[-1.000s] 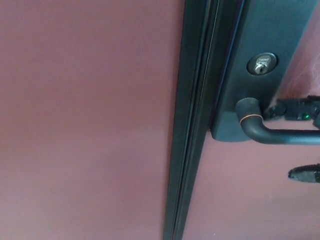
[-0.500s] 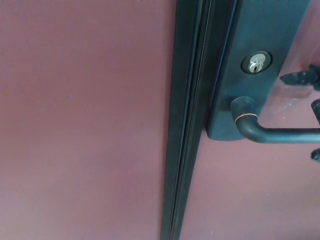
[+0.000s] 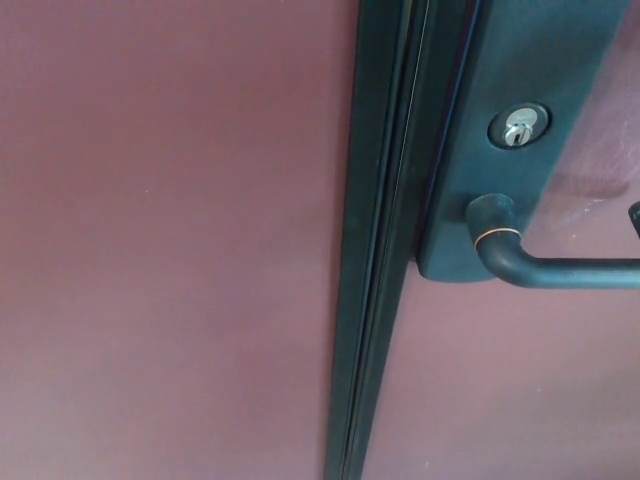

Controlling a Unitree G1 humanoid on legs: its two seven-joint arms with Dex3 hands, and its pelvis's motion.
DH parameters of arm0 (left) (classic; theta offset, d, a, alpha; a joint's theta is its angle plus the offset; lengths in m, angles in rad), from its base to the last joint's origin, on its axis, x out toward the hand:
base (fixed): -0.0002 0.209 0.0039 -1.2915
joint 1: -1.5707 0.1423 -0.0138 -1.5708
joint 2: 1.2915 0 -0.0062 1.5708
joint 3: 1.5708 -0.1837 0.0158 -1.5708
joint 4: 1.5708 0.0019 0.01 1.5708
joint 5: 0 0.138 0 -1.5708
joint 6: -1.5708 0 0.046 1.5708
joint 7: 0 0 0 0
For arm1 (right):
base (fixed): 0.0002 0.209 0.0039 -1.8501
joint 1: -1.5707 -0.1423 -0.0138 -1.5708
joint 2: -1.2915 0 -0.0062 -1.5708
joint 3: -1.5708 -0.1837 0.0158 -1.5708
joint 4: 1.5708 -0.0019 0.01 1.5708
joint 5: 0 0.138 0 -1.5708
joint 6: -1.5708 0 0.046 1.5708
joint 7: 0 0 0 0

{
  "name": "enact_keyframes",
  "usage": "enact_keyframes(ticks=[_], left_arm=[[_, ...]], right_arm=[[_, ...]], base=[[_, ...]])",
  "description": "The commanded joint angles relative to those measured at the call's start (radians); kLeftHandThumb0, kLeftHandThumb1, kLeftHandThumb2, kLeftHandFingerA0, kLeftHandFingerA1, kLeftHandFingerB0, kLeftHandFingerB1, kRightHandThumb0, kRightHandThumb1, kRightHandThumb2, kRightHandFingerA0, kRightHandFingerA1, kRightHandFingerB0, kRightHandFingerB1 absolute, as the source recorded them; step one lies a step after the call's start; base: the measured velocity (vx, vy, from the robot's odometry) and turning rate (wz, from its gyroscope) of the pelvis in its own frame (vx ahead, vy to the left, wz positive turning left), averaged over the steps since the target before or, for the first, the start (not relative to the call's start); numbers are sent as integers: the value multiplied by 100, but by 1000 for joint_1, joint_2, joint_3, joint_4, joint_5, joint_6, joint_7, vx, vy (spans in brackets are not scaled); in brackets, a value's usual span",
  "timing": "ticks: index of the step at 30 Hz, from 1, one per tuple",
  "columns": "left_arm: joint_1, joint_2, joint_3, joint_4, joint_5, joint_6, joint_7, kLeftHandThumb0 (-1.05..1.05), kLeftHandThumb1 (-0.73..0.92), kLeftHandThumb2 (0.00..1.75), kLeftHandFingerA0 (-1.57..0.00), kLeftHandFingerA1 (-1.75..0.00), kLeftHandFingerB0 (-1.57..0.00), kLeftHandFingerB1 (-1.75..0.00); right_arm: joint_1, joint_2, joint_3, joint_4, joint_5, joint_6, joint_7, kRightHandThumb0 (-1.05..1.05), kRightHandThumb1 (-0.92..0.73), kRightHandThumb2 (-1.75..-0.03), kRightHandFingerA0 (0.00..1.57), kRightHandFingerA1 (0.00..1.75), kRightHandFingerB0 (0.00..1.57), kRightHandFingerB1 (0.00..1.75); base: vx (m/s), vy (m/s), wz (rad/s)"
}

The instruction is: The robot walks towards the door handle and put its right hand on it and twist the handle

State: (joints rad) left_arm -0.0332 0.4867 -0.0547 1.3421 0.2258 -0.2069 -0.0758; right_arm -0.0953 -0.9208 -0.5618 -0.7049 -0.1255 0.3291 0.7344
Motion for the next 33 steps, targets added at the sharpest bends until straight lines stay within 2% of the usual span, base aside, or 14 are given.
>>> enact_keyframes(ticks=[1, 10, 11, 12, 13, 16, 17, 18, 19, 20, 21, 31, 32, 33], left_arm=[[6, 11, 2, 3, 7, 2, -18, -35, 62, 60, -74, -50, -60, -44], [11, 5, 8, 2, 3, -3, -9, -35, 62, 60, -74, -50, -59, -44], [12, 5, 10, 1, 2, -4, -7, -35, 62, 60, -74, -50, -59, -44], [13, 5, 14, 2, -2, -5, -10, -35, 62, 60, -74, -49, -59, -44], [16, 3, 21, 3, -8, -7, -13, -35, 62, 60, -74, -49, -59, -44], [18, 0, 24, 1, -9, -9, -12, -35, 62, 60, -74, -49, -59, -44], [17, -1, 26, 2, -10, -7, -12, -35, 62, 60, -74, -49, -59, -44], [17, -2, 27, 2, -9, -5, -12, -35, 62, 60, -74, -49, -59, -44], [17, -3, 26, 2, -8, -4, -11, -35, 62, 60, -74, -49, -59, -44], [15, -3, 26, 1, -7, -3, -12, -35, 62, 59, -74, -49, -58, -43], [19, -2, 33, 0, -12, -7, -10, -35, 62, 59, -74, -49, -58, -43], [14, 3, 49, 0, -15, -9, -12, -35, 62, 59, -73, -48, -57, -43], [11, 3, 49, -1, -15, -8, -15, -35, 62, 59, -73, -48, -56, -43], [8, 3, 48, -1, -14, -7, -15, -35, 62, 59, -73, -48, -56, -43]], right_arm=[[137, 99, -475, -68, 260, -76, 180, -73, -44, -64, 8, 27, 11, 22], [490, 397, -657, 22, 326, -261, 185, -72, -43, -64, 9, 30, 11, 23], [531, 437, -652, 35, 321, -280, 172, -67, -42, -80, 1, 38, 9, 31], [564, 469, -644, 45, 313, -286, 165, -66, -42, -79, 14, 44, 1, 33], [617, 523, -620, 65, 291, -293, 151, -34, -24, -85, 0, 49, 0, 48], [689, 597, -510, 129, 207, -341, 87, -34, -28, -87, 1, 48, 0, 47], [703, 623, -458, 158, 166, -361, 60, -66, -45, -73, 15, 40, 10, 35], [712, 639, -413, 190, 133, -378, 36, -65, -45, -73, 16, 40, 11, 36], [718, 646, -378, 221, 108, -392, 15, -65, -45, -73, 16, 40, 11, 36], [726, 664, -310, 269, 56, -388, -20, -57, -56, -57, 22, 32, 17, 27], [721, 671, -212, 383, -35, -400, -73, -30, -37, -93, 7, 51, 6, 49], [503, 578, 166, 1014, -285, -349, -371, -29, -42, -96, 8, 51, 7, 50], [446, 589, 187, 1129, -271, -347, -387, -53, -61, -60, 23, 33, 19, 28], [405, 594, 202, 1220, -254, -350, -398, -54, -62, -59, 24, 33, 19, 28]], base=[[0, 0, 0], [0, 0, 0], [0, 0, 0], [0, 0, 0], [0, 0, 0], [0, 0, 0], [0, 0, 0], [0, 0, 0], [0, 0, 0], [0, 0, 0], [0, 0, 0], [0, 0, 0], [0, 0, 0], [0, 0, 0]])
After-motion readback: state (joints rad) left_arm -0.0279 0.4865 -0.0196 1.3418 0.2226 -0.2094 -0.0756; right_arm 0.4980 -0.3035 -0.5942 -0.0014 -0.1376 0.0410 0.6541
